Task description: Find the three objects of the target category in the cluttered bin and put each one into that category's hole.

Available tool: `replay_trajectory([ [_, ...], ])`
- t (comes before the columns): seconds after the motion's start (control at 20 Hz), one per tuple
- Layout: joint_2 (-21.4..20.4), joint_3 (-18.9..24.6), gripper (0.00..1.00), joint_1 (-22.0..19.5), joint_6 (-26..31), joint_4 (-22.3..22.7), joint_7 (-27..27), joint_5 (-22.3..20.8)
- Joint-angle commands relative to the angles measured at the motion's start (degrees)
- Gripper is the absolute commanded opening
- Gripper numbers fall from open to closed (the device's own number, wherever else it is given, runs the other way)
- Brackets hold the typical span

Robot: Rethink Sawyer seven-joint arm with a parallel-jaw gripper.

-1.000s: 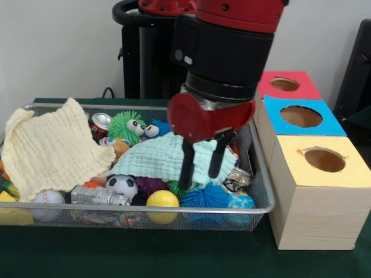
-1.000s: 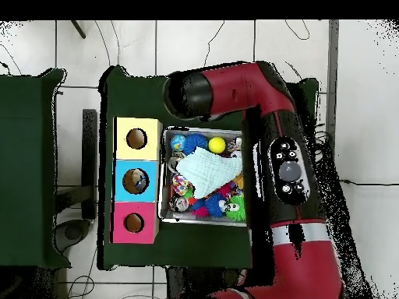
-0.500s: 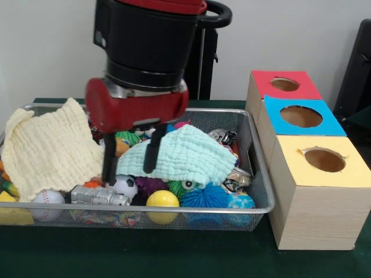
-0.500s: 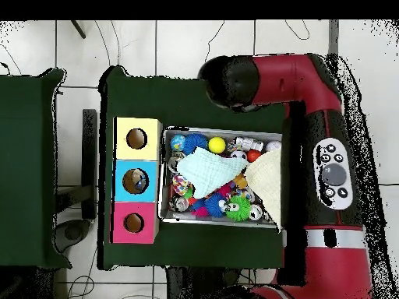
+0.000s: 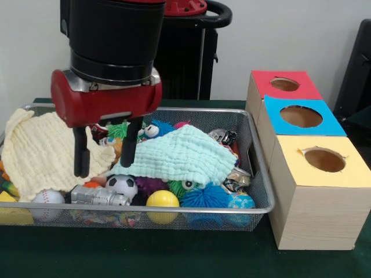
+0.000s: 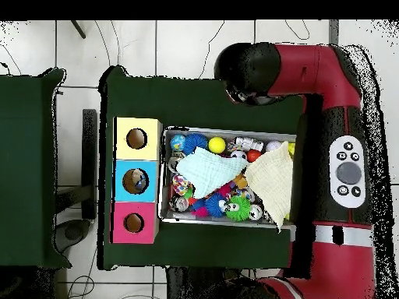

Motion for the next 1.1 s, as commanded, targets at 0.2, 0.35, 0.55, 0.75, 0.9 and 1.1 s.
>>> replay_trajectory([
  [0.2,6.5,-0.3,1.0,4.1,15.3,-11.6,-4.2,-3.2],
  [0.35,8.3,-1.2,1.0,6.4,19.3,-16.8,-5.5,-6.7],
  [0.55,10.9,-0.2,1.0,7.5,21.8,-20.9,-4.1,-8.0],
  [0.75,12.4,1.3,1.0,7.2,27.3,-23.5,-9.2,-8.6],
  [0.9,12.6,1.4,1.0,6.3,29.8,-23.5,-14.8,-9.0],
  [1.1,13.4,1.6,1.0,4.9,30.2,-24.5,-20.5,-10.7],
])
